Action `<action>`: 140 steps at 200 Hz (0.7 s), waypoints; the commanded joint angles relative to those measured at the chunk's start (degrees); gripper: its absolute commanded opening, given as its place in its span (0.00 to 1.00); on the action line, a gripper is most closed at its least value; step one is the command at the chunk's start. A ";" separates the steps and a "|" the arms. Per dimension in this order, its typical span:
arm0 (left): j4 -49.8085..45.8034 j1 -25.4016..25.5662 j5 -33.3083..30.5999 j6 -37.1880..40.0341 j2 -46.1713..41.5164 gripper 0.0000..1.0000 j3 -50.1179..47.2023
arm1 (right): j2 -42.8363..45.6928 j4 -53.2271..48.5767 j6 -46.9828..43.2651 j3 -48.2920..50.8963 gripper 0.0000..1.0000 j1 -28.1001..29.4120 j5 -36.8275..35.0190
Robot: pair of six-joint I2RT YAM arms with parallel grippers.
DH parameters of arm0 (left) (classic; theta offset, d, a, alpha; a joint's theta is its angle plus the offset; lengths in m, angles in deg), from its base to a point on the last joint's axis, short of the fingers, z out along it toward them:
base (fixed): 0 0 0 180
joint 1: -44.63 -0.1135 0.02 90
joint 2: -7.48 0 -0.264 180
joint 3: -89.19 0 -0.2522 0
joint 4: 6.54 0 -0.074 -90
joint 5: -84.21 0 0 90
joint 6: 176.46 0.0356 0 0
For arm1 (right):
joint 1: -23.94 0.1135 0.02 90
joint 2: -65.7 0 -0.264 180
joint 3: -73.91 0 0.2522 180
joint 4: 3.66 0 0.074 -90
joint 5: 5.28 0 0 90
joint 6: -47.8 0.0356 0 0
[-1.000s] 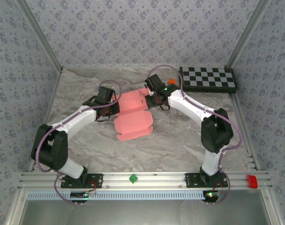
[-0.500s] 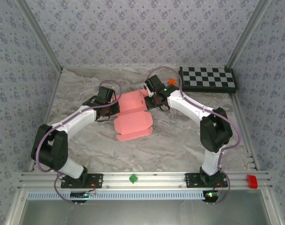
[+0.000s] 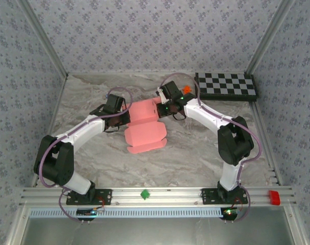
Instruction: Fold the paper box
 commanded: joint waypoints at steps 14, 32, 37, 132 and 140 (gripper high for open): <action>2.80 0.19 1.45 -1.05 0.26 0.00 0.36 | -0.55 1.90 0.67 0.46 0.00 -0.03 4.67; 2.94 0.19 1.59 -1.06 0.28 0.00 0.37 | -0.90 2.45 0.76 0.20 0.00 -0.05 5.91; 2.99 0.17 1.63 -1.15 0.30 0.00 0.40 | -1.04 2.49 0.75 0.01 0.00 -0.03 6.30; 3.26 0.19 2.04 -1.16 0.96 0.00 0.41 | -2.88 3.21 0.04 -2.11 0.00 0.87 10.04; 3.29 0.18 1.99 -1.14 1.10 0.00 0.49 | -2.57 3.26 -0.12 -2.08 0.00 1.00 9.56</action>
